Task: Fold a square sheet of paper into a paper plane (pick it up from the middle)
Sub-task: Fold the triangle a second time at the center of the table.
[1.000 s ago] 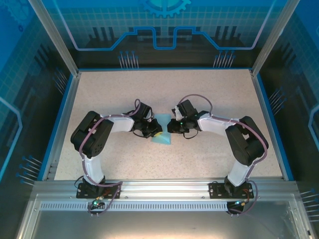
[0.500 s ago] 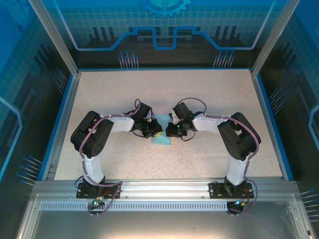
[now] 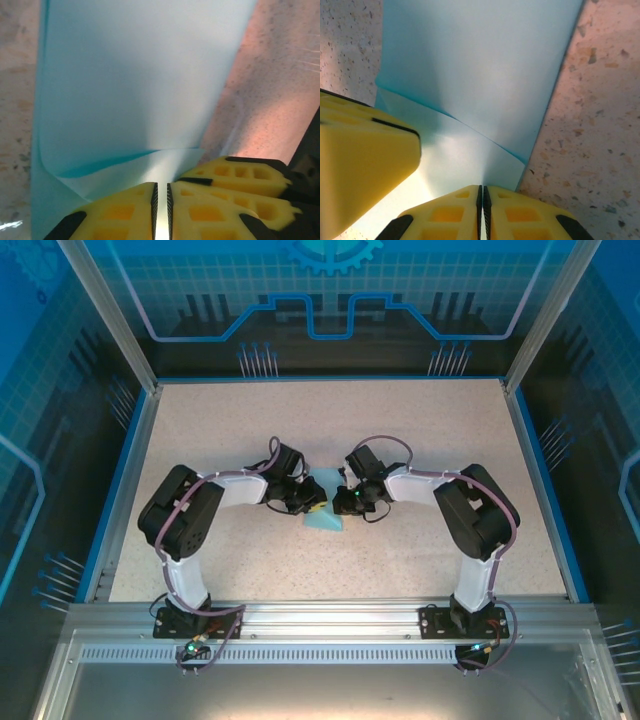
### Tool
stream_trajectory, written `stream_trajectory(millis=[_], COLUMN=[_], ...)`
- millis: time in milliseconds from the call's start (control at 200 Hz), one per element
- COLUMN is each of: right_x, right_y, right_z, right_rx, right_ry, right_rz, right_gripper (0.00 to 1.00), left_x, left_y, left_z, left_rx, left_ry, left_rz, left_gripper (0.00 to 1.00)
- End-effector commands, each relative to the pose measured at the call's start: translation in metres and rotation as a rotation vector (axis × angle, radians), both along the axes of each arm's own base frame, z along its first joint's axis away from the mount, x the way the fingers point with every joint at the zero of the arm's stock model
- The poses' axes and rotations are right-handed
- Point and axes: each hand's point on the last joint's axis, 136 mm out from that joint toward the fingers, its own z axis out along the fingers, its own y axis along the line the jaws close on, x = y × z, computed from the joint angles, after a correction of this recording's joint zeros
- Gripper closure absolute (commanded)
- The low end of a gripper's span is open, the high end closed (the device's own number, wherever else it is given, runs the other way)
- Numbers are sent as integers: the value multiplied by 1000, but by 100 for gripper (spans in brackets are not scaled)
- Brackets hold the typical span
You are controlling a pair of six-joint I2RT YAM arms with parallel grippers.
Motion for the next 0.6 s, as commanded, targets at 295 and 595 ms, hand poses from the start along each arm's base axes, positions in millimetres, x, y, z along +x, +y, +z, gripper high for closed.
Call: stream_trajectory(millis=[295, 595], right_x=[0, 0], right_y=[-4, -4], right_z=[-11, -13], right_rx=[-49, -52], right_ry=[16, 21], right_rz=[9, 10], right_gripper=[89, 89], left_x=[-10, -14], left_y=[-1, 11], left_z=[-2, -27], left_rx=[-12, 78], left_ry=[31, 73], left_rz=[8, 27], left_gripper=[87, 89])
